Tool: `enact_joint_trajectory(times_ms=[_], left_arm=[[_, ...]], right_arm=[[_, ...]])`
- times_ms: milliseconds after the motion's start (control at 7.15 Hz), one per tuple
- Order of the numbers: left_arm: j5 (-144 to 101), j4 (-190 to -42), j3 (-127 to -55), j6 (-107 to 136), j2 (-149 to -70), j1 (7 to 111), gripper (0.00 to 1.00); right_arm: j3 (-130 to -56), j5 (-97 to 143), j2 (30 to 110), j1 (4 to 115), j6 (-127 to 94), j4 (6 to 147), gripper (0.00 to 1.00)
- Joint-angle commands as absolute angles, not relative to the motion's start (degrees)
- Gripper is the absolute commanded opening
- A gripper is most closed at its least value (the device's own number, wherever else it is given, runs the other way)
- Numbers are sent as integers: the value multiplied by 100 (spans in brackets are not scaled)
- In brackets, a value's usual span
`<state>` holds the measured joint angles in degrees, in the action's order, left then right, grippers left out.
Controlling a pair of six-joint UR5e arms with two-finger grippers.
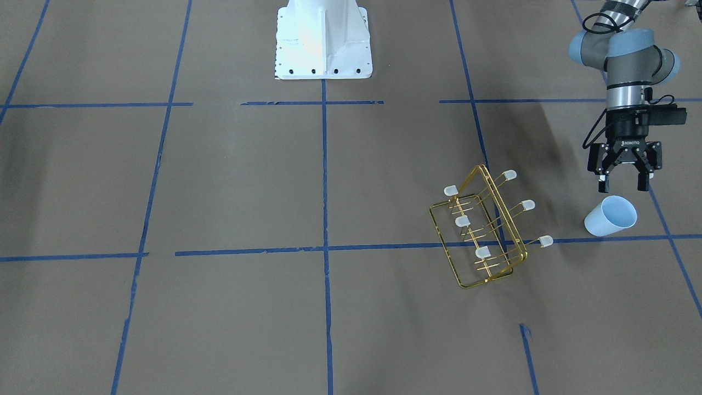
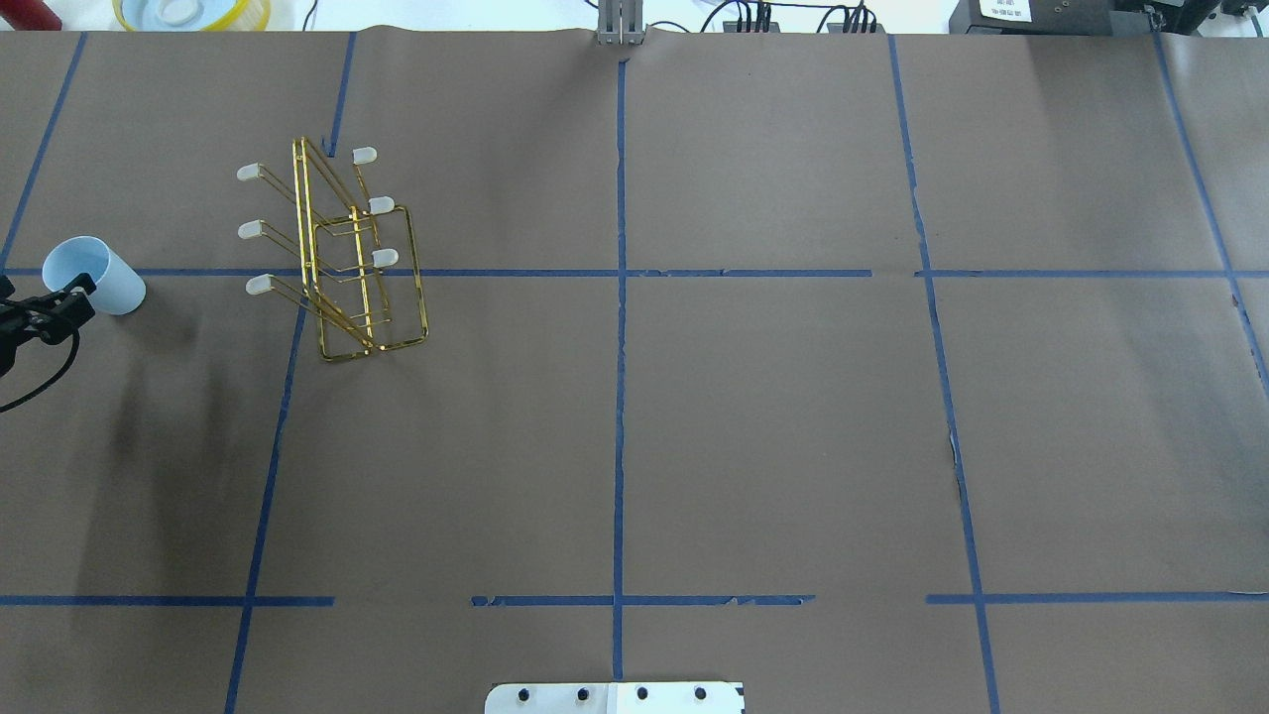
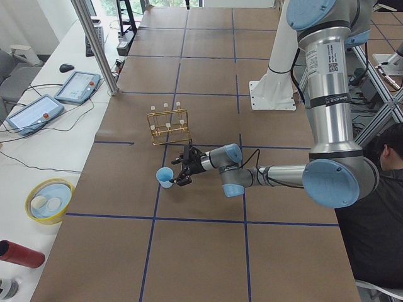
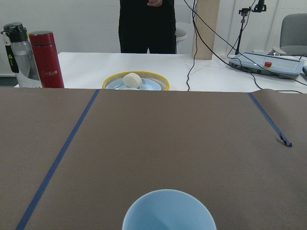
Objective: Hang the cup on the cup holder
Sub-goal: 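Move the left gripper to the light blue cup and close on its rim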
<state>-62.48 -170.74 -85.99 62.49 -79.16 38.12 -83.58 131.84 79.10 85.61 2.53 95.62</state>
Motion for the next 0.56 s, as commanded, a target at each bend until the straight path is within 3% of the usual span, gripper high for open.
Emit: enact_joint_trajectory(times_ms=[0, 419], left_arm=[[-6249, -17147, -8333, 6249, -8059, 3762, 100], [-6249, -17226, -8035, 6249, -8217, 3736, 100]], right_arm=[[-8358, 13184, 7910, 8561, 255, 9562, 100], [-8358, 13184, 7910, 8561, 255, 9562, 100]])
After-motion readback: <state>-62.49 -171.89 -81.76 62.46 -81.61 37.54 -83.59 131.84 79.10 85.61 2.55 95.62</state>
